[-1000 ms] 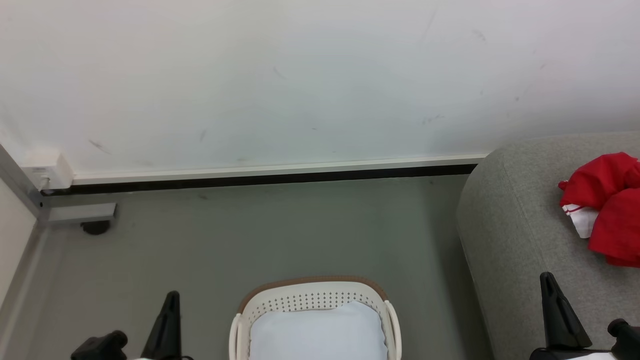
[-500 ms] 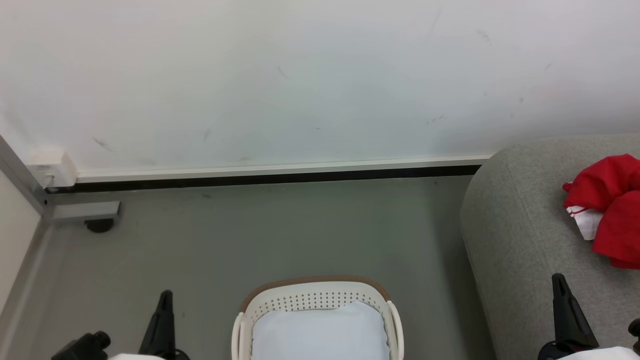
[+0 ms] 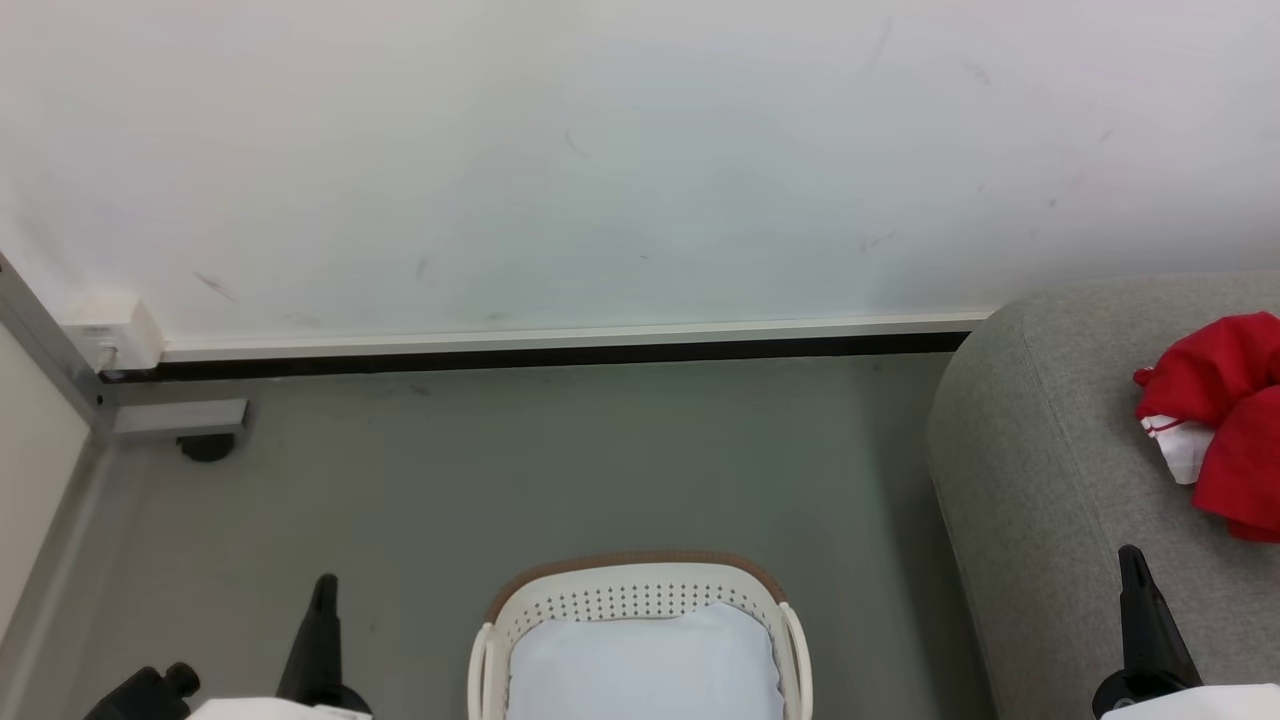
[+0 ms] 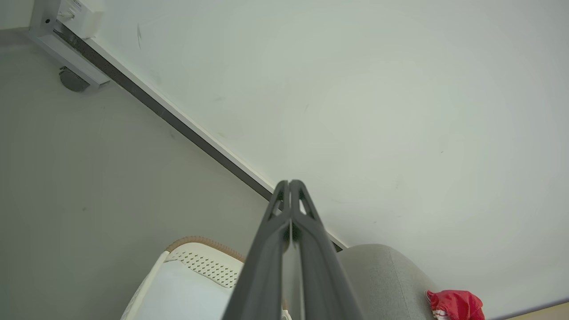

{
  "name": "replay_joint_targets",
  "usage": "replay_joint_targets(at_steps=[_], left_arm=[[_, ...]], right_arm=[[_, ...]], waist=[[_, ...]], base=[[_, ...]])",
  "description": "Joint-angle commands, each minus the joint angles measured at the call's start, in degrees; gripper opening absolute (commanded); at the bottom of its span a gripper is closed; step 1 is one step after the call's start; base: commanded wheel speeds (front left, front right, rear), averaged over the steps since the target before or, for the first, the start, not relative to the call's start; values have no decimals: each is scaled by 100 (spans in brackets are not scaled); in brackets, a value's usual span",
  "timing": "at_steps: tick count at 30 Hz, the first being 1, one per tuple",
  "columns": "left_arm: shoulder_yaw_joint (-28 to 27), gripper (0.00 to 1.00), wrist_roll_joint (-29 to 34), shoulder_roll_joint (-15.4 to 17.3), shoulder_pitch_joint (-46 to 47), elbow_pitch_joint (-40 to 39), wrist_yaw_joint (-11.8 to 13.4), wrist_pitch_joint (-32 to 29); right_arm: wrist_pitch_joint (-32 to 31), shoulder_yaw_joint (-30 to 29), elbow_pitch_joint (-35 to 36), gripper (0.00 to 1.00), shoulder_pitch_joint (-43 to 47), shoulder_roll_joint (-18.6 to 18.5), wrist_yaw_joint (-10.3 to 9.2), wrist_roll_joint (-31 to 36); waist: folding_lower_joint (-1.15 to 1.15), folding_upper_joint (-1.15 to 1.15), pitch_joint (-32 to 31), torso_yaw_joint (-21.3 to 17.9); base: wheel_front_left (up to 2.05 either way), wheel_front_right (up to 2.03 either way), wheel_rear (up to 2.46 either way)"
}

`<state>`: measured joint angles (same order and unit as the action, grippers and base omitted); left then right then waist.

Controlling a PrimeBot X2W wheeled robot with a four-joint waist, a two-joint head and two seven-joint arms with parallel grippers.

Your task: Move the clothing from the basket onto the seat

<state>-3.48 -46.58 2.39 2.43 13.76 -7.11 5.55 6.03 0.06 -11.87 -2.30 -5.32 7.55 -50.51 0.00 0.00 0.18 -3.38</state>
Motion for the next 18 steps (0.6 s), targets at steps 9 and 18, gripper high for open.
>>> replay_joint_targets(at_steps=[9, 18], left_arm=[[-76, 0, -794, 43, 173, -52, -24, -200], [-110, 0, -1309, 47, 207, -41, -29, -344]], right_arm=[[-190, -115, 10, 0, -198, 11, -4, -731], [-327, -179, -19, 0, -228, 35, -5, -1226]], waist=[[0, 0, 0, 38], [0, 0, 0, 69]], base=[[0, 0, 0], [0, 0, 0]])
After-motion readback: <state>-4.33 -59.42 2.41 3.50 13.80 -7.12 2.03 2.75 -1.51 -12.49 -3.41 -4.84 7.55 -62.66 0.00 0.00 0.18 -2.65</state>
